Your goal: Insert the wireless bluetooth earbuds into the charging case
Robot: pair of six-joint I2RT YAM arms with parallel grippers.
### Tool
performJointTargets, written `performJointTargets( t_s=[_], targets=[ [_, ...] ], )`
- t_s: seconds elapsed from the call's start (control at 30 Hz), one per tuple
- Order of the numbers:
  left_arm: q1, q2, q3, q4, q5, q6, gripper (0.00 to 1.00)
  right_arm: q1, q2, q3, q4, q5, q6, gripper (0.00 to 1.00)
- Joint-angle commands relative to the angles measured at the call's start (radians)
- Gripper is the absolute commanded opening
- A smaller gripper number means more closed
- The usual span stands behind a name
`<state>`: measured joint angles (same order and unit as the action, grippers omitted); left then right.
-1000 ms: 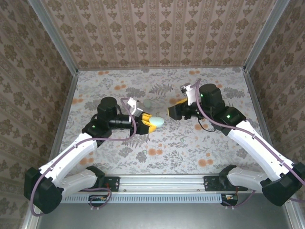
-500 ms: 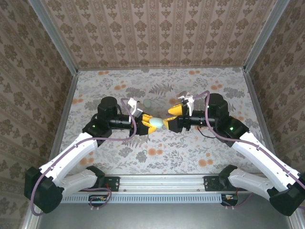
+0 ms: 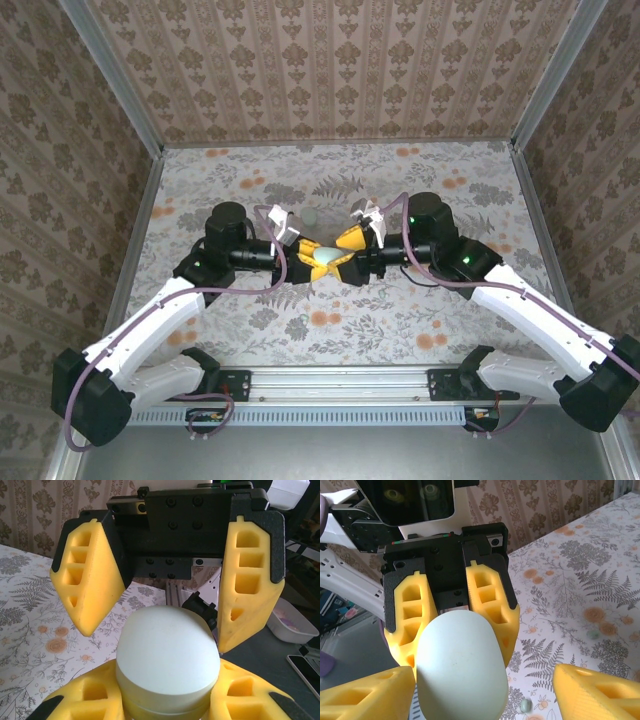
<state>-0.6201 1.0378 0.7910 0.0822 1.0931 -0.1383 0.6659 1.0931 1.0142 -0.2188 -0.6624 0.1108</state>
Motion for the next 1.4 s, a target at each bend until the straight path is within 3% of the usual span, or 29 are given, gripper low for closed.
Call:
performJointTargets(
  t_s=[0.0,0.2,0.4,0.87,1.37],
  targets=[
    [0.006,-0.016,0.032,0.021,0.035,-0.014,0.0,0.007,-0.001,0.033,-0.043,0.039,-0.034,0.73],
    [0.002,-0.015,0.036,0.031,0.047,-0.026,0.0,0.007,0.015,0.067,-0.109,0.256,-0.017,0.69],
    [-0.01,-0.012,0.03,0.033,0.054,-0.035,0.0,-0.002,0.043,0.12,-0.126,0.356,0.025,0.68],
    [-0.006,-0.039,0.014,0.007,0.038,-0.016,0.0,-0.09,0.1,0.147,-0.123,0.377,0.164,0.68],
    [0.034,-0.001,-0.003,0.023,0.0,-0.047,0.0,-0.1,0.025,0.094,-0.048,0.214,0.252,0.7]
  ],
)
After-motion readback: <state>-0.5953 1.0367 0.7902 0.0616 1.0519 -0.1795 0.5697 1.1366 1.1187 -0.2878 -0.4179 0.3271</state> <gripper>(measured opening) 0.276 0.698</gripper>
